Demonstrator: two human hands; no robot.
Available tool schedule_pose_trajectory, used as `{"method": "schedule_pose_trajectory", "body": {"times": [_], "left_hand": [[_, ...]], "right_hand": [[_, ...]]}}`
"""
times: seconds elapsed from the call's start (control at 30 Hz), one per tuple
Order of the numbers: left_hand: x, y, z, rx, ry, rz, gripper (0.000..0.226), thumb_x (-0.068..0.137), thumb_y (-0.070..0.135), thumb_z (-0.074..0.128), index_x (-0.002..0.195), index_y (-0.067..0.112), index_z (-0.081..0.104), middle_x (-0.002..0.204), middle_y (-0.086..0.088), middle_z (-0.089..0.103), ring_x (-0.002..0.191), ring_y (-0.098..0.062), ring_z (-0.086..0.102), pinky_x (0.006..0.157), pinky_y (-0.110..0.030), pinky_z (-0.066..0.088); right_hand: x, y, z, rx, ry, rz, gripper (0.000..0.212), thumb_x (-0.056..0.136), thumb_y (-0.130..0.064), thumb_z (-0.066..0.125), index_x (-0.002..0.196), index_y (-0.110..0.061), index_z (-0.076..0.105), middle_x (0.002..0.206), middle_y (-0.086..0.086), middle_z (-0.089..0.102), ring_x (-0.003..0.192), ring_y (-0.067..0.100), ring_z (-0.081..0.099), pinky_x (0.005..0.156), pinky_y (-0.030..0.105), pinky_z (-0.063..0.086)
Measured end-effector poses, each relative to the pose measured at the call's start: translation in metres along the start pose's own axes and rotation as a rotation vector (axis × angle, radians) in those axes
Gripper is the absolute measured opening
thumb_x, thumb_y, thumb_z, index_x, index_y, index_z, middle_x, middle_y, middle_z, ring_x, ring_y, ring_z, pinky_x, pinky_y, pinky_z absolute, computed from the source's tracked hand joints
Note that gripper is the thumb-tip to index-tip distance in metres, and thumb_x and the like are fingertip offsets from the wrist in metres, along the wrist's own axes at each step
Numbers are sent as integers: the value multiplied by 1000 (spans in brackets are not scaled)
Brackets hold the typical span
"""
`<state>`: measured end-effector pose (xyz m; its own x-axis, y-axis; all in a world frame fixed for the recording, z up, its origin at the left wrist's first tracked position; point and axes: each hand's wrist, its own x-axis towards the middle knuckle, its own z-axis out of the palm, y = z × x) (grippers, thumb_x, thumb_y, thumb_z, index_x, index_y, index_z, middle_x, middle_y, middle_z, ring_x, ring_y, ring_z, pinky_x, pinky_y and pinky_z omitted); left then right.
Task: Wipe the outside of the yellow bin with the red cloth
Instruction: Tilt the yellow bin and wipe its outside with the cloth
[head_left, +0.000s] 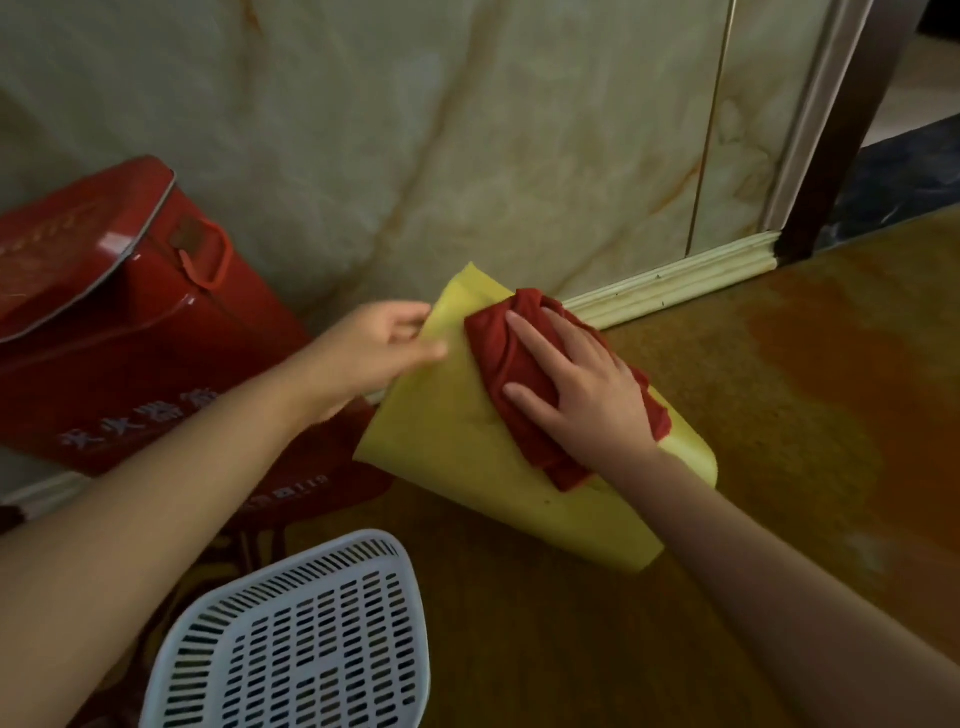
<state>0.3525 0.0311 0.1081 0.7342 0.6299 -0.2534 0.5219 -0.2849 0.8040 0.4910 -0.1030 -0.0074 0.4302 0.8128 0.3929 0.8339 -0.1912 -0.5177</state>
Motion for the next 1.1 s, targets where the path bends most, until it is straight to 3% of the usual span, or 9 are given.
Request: {"method": "schedule_pose_trajectory", "body": {"times": [0.1,0.23,0.37,0.47,0.53,0.63,0.8,0.97,1.1], "left_hand": [[-19,-43,-20,244,93,90,40,84,0,54,123,12,54,95,13,66,79,12,62,70,-11,52],[-26,-62,-23,273,185,61,37,84,8,56,121,7,55,102,-5,70,89,-11,67,75,-34,58],[-11,-39,-9,316,259,226,23,84,12,58,105,8,66,98,0,68,82,-1,64,75,-21,50],[4,-13,2,391,249,279,18,84,16,57,98,12,69,94,0,70,78,-2,64,67,-20,48],[11,1,5,428,254,268,21,84,15,57,100,6,67,100,-7,71,90,-14,65,77,-26,49],[19,12,8,416,216,289,21,85,11,56,101,4,67,99,-5,70,92,-15,64,85,-31,49],[35,23,16,247,173,265,25,86,12,56,109,8,64,104,-5,67,87,-5,63,82,-22,50],[50,17,4,202,79,292,21,87,12,54,102,19,67,93,1,70,82,1,64,76,-14,51],[62,1,-10,239,192,256,24,85,8,56,106,4,65,95,4,65,63,16,57,66,-2,45]], "right_hand": [[10,8,12,6,-5,-9,59,84,-65,34,139,-42,33,141,2,48,129,20,44,97,40,43],[-6,31,17,-16,139,71,50,85,-58,39,127,-34,54,121,4,65,111,21,59,82,34,50],[-20,76,5,53,135,584,49,89,-57,32,123,-33,56,106,3,67,84,19,62,62,29,50],[-26,82,-7,176,126,890,48,92,-51,30,119,-25,61,90,5,67,72,20,62,64,33,51],[-26,64,-5,157,192,840,47,94,-47,31,119,-22,61,100,6,67,90,23,62,87,45,49],[-8,17,-1,157,313,677,42,95,-43,33,129,-26,53,134,6,53,126,24,42,111,48,21],[28,-41,-7,169,372,337,45,90,-41,46,133,-29,47,139,15,42,129,32,30,105,56,22],[50,-14,4,-113,208,92,70,78,-74,34,140,-52,12,158,5,8,144,32,-1,103,70,10],[43,22,21,-145,171,56,68,78,-74,34,139,-52,17,153,1,29,139,29,26,103,62,25]]}}
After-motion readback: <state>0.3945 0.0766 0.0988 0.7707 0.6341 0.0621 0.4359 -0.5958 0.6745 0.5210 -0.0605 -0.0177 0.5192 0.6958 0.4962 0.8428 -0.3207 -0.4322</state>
